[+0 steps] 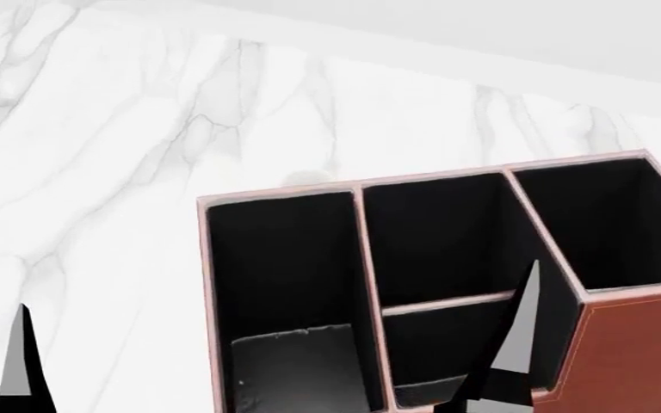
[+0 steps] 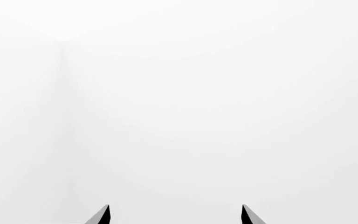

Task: Pick up the book and place it in the left compartment of the caddy.

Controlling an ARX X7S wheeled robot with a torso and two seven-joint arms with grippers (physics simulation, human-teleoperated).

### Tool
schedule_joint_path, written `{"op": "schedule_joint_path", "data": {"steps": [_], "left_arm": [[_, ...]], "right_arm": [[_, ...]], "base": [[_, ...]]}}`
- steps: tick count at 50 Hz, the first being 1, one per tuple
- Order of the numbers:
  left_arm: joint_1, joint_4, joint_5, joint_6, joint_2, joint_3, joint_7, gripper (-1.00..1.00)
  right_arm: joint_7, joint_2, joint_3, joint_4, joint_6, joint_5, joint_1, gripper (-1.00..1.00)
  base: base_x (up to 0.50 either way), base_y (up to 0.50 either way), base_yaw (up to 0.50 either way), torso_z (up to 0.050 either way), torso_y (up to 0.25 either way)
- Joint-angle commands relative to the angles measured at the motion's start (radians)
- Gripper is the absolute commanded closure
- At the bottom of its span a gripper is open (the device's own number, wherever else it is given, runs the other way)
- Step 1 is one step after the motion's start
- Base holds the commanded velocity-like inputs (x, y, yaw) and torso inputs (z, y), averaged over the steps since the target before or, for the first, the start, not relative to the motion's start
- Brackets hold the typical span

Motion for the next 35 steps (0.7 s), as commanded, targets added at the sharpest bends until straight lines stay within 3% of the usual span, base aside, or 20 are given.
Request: {"op": "schedule_joint_path", "data": {"steps": [1,14,24,35], "left_arm": [[-0.022,-0.031,0.010,0.008,0.018,-0.014,0.012,-1.00],[-0.030,-0.038,-0.036,-0.012,0.017,-0.043,0.006,-1.00],[-0.129,0.004,-0.152,-0.209,0.010,-0.130,-0.027,-1.00],[-0.242,-0.117,-0.220,-0.276,0.023,-0.232,-0.050,-1.00]], "right_arm": [[-0.024,-0.014,0.022,0.024,-0.013,-0.003,0.011,-1.00],[-0.015,-0.006,0.024,0.019,-0.011,0.008,0.012,-1.00],[-0.011,-0.003,0.020,0.021,-0.015,0.008,0.011,-1.00],[-0.006,0.001,0.020,0.024,-0.020,0.013,0.011,-1.00]], "base": [[0.00,0.00,0.00,0.000,0.000],[0.00,0.00,0.00,0.000,0.000],[0.00,0.00,0.00,0.000,0.000],[0.00,0.00,0.00,0.000,0.000]]}}
